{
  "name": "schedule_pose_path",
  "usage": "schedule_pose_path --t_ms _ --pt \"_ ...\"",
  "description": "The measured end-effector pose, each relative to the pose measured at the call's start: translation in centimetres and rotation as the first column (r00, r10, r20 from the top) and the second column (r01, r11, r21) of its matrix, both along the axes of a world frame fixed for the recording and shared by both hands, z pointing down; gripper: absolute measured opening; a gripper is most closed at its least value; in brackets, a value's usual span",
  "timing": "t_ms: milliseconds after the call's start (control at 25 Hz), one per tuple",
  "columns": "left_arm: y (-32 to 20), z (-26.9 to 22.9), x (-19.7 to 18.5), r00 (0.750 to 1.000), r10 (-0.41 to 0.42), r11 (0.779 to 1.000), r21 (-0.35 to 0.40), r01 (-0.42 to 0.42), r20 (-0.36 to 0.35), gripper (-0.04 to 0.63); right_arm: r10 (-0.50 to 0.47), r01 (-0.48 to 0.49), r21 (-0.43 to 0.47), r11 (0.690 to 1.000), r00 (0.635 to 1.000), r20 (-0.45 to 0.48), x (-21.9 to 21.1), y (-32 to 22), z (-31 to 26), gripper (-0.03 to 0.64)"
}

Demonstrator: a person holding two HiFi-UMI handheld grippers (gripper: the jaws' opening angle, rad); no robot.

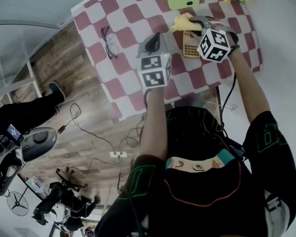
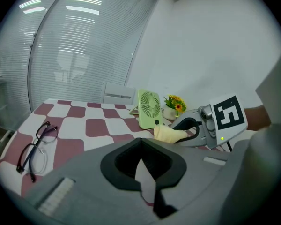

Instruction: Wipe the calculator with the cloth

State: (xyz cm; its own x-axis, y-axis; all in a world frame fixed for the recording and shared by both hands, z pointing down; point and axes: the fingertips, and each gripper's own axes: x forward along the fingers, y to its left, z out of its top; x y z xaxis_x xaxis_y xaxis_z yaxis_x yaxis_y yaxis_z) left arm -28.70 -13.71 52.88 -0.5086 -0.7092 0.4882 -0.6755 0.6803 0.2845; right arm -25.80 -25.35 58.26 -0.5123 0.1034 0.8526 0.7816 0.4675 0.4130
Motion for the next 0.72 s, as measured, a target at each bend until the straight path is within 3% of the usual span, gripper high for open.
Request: schedule_pose_path --t_ms 160,720 --pt "0.8 -0.6 -0.3 1.0 0.01 1.0 0.001 -0.01 0.015 0.011 -0.05 0.05 0.042 0.998 0.999 -0.018 1.8 1.5 0.2 0.121" --pt "2.0 -3.5 -0.3 0.993 0.077 0.997 0.02 -0.079 0.089 0.011 -0.005 0.008 0.115 0.993 1.0 -0.025 7.2 4.3 0.5 0.12"
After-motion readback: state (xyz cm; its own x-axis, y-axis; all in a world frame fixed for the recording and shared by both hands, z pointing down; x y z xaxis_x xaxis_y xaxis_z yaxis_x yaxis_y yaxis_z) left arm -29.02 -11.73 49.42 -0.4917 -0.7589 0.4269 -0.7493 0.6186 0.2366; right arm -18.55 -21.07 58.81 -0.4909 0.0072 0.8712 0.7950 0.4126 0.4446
